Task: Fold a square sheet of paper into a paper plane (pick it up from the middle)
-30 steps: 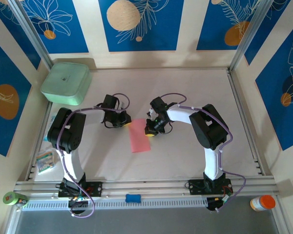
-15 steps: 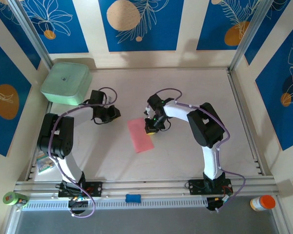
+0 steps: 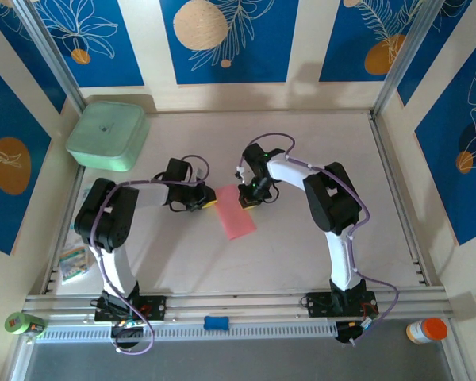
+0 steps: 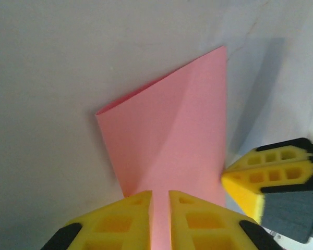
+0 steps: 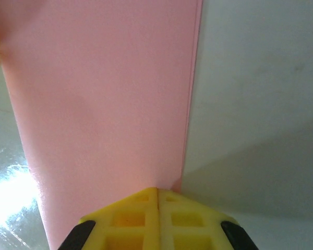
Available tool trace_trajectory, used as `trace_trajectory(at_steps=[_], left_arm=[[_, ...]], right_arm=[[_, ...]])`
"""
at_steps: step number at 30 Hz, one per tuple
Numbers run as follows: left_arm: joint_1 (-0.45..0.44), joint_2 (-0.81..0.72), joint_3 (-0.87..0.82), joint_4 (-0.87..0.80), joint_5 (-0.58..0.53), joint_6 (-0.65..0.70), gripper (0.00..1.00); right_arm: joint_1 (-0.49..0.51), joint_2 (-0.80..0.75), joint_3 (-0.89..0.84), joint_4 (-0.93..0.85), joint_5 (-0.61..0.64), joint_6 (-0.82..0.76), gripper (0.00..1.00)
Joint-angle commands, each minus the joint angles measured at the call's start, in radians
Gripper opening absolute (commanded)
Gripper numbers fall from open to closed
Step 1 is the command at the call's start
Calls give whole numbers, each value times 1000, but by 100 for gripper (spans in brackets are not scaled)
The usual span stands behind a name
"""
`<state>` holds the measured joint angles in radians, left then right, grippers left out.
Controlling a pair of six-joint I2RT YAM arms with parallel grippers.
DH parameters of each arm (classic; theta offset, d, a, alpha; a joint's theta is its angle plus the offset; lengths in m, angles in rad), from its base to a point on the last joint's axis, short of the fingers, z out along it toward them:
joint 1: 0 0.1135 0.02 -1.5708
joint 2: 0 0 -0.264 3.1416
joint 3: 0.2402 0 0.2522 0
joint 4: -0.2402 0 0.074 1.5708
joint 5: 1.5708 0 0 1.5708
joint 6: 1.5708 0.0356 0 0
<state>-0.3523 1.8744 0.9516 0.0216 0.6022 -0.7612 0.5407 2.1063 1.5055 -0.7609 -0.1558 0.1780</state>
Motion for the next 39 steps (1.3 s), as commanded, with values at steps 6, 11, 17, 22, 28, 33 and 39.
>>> trace_trajectory(at_steps=[6, 11, 17, 22, 28, 33, 39], left_arm=[[-5, 57, 58, -59, -21, 23, 14], [-5, 57, 46, -93, -48, 23, 13], [-7, 55, 36, -104, -58, 19, 13], [-7, 52, 35, -109, -62, 16, 12], [-8, 48, 37, -104, -53, 8, 12], [-12, 43, 39, -91, -42, -4, 12], [-16, 26, 35, -69, -32, -29, 12]], right_arm=[[-1, -55, 89, -46, -51, 31, 0], [42, -99, 69, -38, -66, 206, 0], [149, -111, -6, 78, -145, 421, 0], [177, -103, -45, 136, -95, 495, 0], [154, -92, -112, 227, -125, 520, 0], [153, -57, -95, 247, -157, 508, 0], [150, -17, -73, 247, -181, 501, 0]])
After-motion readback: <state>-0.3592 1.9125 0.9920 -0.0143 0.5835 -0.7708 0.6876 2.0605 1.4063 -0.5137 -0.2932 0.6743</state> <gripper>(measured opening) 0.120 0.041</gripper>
